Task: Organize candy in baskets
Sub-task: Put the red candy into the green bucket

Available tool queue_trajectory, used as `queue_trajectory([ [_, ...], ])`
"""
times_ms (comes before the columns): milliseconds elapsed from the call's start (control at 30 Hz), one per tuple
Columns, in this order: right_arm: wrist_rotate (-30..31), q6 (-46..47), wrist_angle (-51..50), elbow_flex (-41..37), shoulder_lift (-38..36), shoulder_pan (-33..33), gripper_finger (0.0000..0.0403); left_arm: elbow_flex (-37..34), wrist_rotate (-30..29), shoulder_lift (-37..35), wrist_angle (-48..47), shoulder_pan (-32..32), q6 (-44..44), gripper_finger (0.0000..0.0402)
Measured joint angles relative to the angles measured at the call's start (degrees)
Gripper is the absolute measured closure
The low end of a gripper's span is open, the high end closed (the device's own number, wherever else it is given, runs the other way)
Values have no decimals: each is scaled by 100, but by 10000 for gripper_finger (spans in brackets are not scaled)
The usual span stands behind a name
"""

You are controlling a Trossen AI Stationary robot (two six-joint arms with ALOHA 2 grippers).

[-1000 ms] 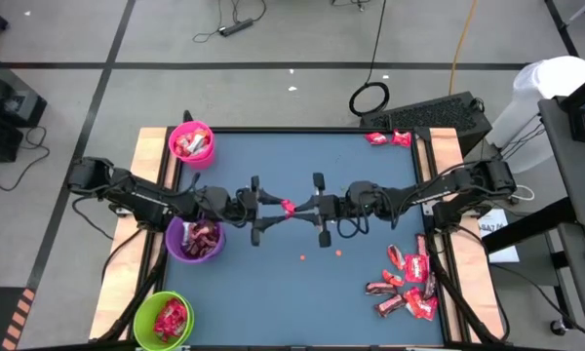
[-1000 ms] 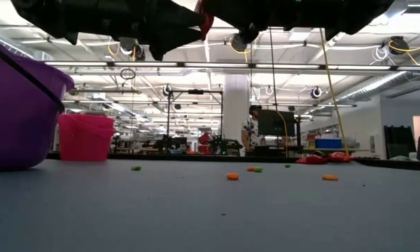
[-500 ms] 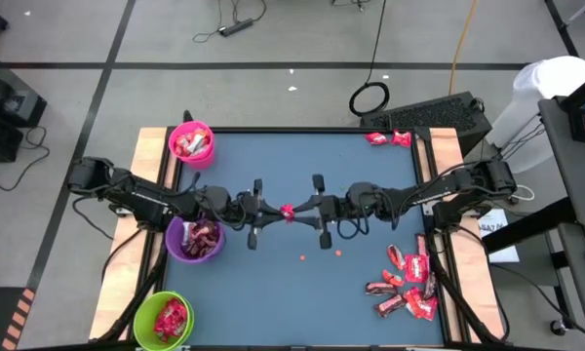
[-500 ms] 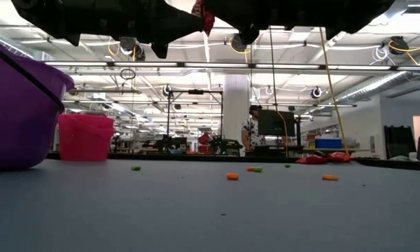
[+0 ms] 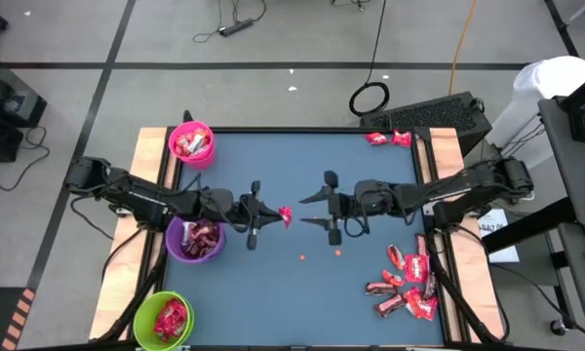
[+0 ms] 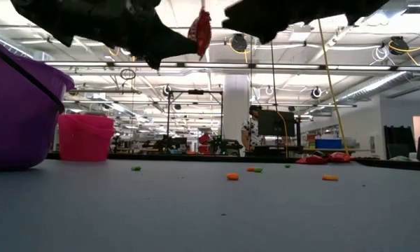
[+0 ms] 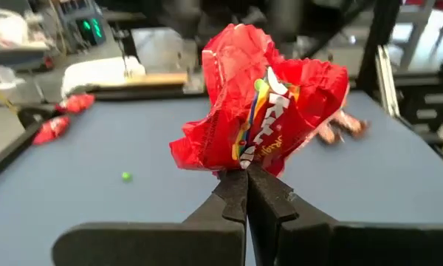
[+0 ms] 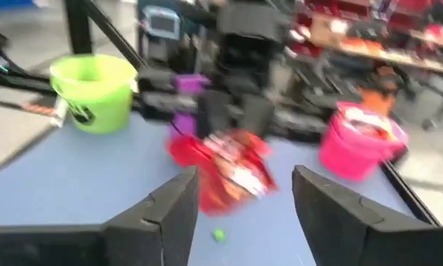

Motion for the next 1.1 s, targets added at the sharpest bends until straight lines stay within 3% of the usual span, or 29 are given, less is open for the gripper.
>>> queue_trajectory([
  [233, 130, 426, -1716, -1, -640, -1, 199, 569, 0, -624, -2156, -497, -170, 400],
  [433, 107, 497, -1948, 1, -552, 34, 204, 1573, -23, -916, -4599, -1293, -946, 401],
  [600, 81, 546, -1994, 3, -448, 36, 204, 2435, -25, -918, -6340, -2098, -2225, 401],
  [800, 90, 621, -2052, -3, -367, 36, 204, 2798, 42, -918, -6938, -3220, -3842, 401],
  [1100, -132, 1210, -1585, -1, 76, 167, 204, 2796, -552, -847, -7695, -4180, -5631, 399],
])
